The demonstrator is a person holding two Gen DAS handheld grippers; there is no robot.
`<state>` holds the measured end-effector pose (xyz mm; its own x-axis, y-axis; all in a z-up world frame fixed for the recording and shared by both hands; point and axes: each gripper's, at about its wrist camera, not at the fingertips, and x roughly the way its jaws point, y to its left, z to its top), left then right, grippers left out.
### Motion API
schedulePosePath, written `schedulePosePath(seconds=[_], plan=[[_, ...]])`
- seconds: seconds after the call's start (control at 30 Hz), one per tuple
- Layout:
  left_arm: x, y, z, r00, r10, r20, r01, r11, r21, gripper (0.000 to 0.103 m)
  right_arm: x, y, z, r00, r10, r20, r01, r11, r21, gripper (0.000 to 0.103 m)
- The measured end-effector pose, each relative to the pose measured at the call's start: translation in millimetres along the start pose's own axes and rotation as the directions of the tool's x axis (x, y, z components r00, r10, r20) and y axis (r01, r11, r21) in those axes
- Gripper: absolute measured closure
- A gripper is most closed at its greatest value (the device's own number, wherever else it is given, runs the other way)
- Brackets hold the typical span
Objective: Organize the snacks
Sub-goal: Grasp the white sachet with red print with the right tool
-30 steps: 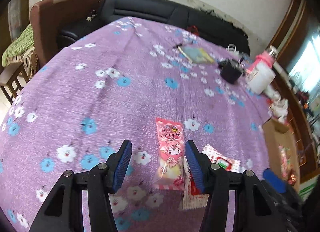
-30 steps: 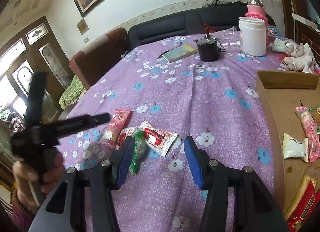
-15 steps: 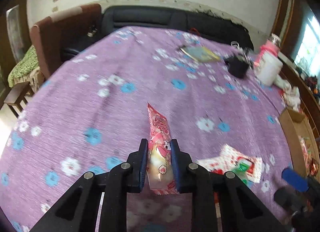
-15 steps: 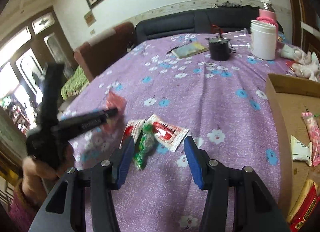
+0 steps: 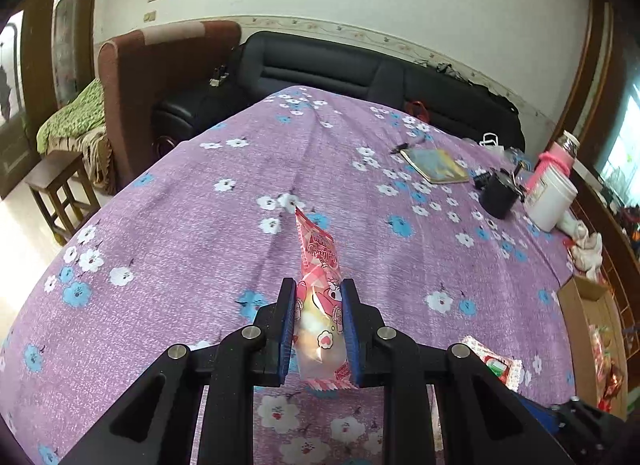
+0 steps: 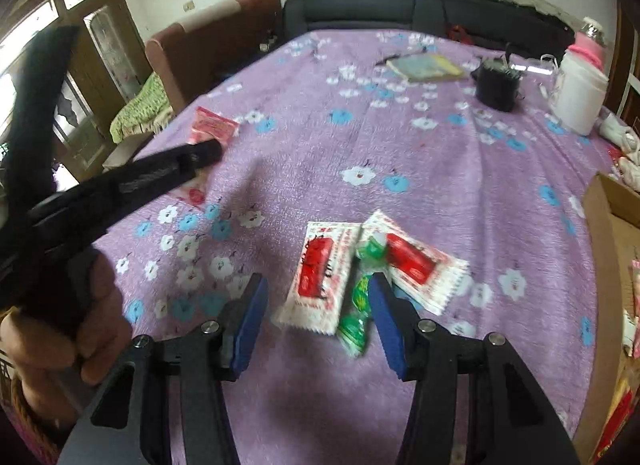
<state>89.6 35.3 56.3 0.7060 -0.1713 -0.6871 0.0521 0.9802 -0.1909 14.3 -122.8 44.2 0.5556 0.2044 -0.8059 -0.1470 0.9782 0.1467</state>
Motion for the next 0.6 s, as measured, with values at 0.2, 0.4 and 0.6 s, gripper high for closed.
schedulePosePath(seconds=[0.2, 0.4, 0.6], plan=[[0.6, 6.6, 1.1, 1.000, 0.001, -0.005, -0.001, 1.000, -0.029, 0.080, 10.0, 14.4, 9.8, 0.997, -0.069, -0.024, 0.067, 0.996, -0.067, 0.051], [-0.4, 5.0, 1.0, 1.000, 0.014, 0.006, -0.014, 1.000, -0.021, 0.080, 9.6, 25.1, 7.8, 0.996, -0.083, -0.018, 0.080, 0.989, -0.123, 0.051], [0.7, 5.6, 0.4, 1.000, 0.012, 0.000, -0.012, 1.000, -0.023, 0.080, 26.0, 9.8, 4.4, 0.992, -0.108, -0.058, 0.104, 0.992, -0.070, 0.052]])
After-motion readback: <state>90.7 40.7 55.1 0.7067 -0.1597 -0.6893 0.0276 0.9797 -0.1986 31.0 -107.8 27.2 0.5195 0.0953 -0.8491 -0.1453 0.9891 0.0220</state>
